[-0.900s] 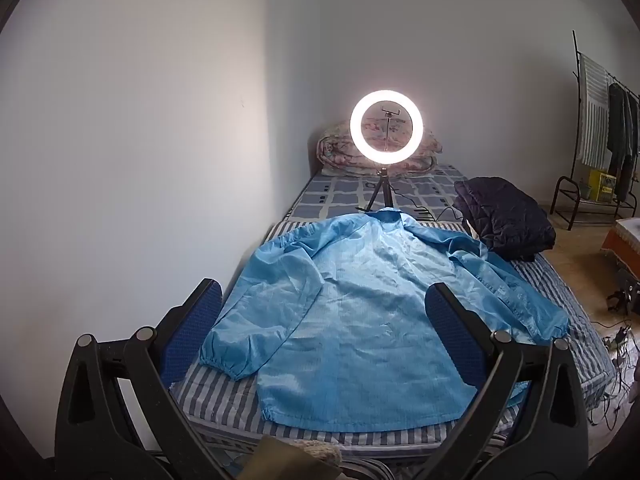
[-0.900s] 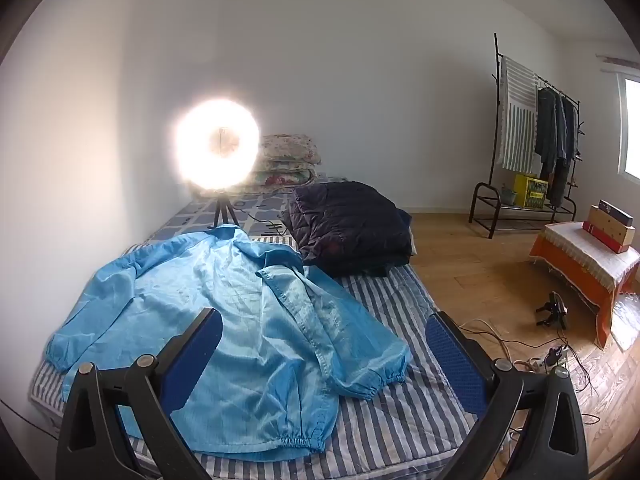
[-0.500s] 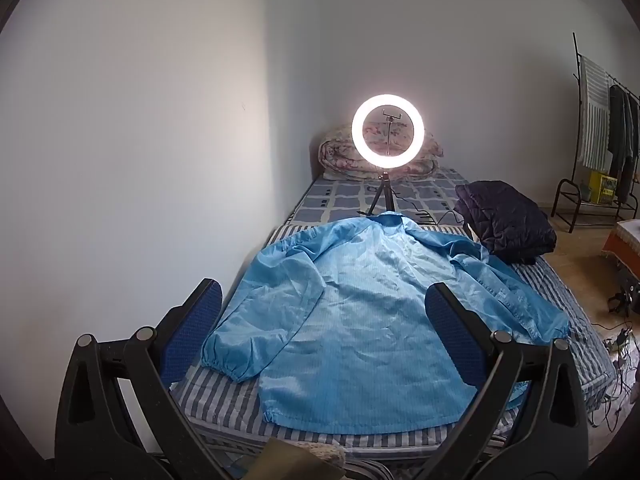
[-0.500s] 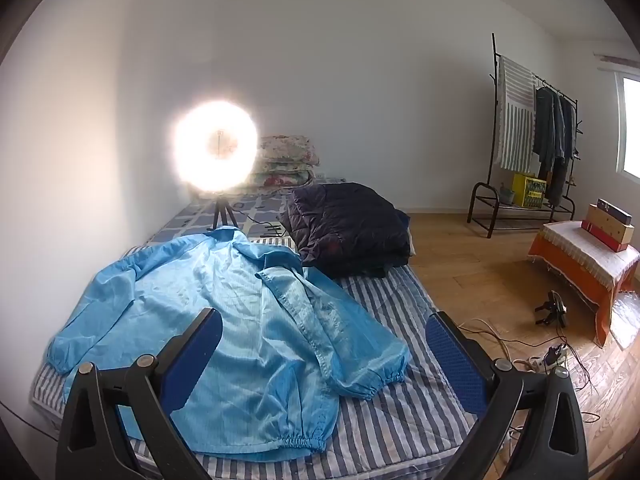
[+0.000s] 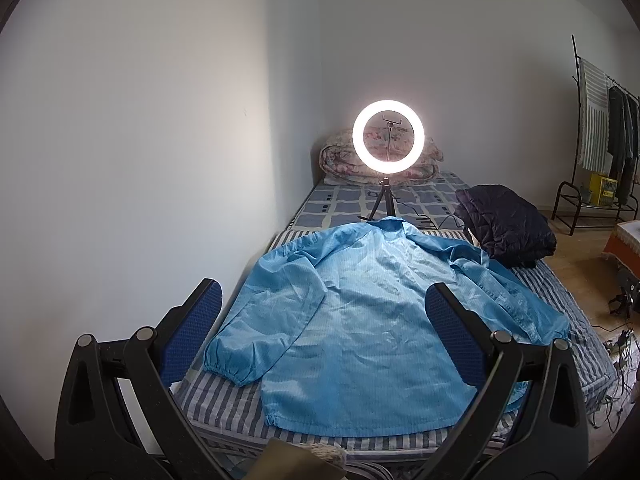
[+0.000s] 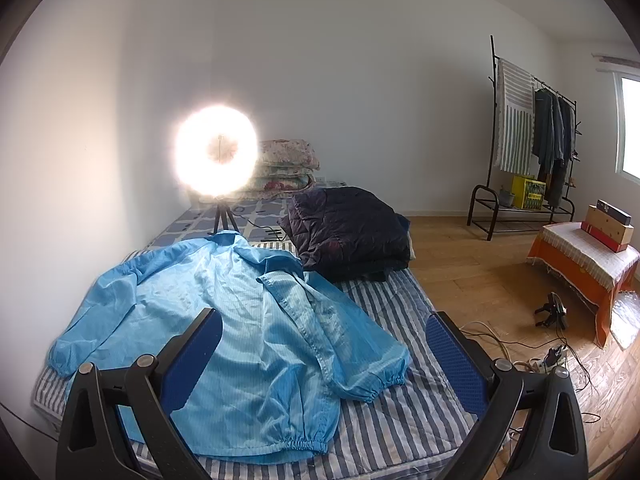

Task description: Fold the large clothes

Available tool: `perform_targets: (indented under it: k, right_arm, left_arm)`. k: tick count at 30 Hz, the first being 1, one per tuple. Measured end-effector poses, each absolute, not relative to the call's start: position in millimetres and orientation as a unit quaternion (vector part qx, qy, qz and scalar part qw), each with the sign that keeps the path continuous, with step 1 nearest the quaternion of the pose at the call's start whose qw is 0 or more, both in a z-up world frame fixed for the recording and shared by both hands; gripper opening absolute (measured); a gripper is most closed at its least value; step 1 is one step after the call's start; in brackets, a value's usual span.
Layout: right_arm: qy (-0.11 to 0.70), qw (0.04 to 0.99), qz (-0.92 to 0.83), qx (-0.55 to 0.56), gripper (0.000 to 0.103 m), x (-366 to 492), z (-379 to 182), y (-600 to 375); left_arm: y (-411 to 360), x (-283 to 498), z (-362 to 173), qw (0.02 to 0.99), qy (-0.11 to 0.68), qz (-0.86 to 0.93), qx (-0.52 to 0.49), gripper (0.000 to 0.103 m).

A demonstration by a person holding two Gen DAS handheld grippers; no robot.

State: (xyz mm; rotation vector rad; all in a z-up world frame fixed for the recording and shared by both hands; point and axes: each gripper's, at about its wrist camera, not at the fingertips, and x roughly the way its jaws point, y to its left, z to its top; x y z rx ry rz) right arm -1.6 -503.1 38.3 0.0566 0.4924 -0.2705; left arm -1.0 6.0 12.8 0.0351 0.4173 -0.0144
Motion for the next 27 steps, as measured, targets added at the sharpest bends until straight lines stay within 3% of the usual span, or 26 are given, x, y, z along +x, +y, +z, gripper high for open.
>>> perform_targets:
  k: [27]
  right_arm:
    - [0.241, 0.961, -0.131, 0.032, 0.103, -3.3, 37.2, -503.6]
  left_arm:
    - [11.0, -2.2, 20.3, 0.980, 0.196, 0.001, 0.023, 0.103]
